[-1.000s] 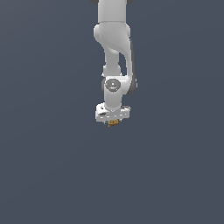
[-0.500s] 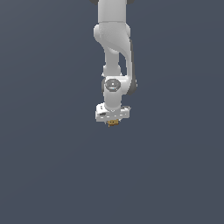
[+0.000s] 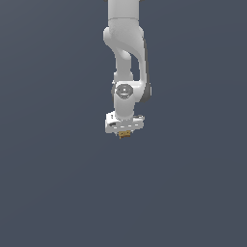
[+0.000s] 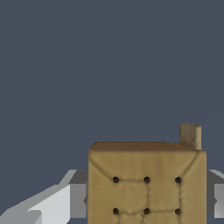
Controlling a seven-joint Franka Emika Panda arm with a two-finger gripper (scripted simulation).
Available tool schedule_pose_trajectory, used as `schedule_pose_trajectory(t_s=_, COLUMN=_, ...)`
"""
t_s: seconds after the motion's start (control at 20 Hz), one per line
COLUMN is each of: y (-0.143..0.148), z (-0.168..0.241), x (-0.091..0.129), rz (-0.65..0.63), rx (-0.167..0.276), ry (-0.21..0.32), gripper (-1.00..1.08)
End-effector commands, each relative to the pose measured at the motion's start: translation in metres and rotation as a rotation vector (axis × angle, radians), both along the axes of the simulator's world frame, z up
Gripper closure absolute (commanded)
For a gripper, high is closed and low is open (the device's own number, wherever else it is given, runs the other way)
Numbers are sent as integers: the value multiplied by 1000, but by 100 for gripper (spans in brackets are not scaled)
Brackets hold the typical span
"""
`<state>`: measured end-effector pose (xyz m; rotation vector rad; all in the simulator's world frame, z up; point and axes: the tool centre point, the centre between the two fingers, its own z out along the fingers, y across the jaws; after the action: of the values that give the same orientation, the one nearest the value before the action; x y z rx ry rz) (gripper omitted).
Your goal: Pick up the object and move it to a goal position.
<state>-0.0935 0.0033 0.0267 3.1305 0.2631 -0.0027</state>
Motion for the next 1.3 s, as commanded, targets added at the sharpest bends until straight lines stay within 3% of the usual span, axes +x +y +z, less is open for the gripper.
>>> schedule_pose_trajectory(t_s=0.0, y=-1, z=12, x=2, rz=0, rx=0, ry=-2, gripper=108)
schedule_pose_trajectory(t_s=0.9, y=-7, z=168, x=29, rz=0, rx=0, ry=-2, gripper=108)
schedule_pose_trajectory(t_s=1.25, y=-9, z=212, x=38, rz=0, rx=0, ry=-2, gripper=108)
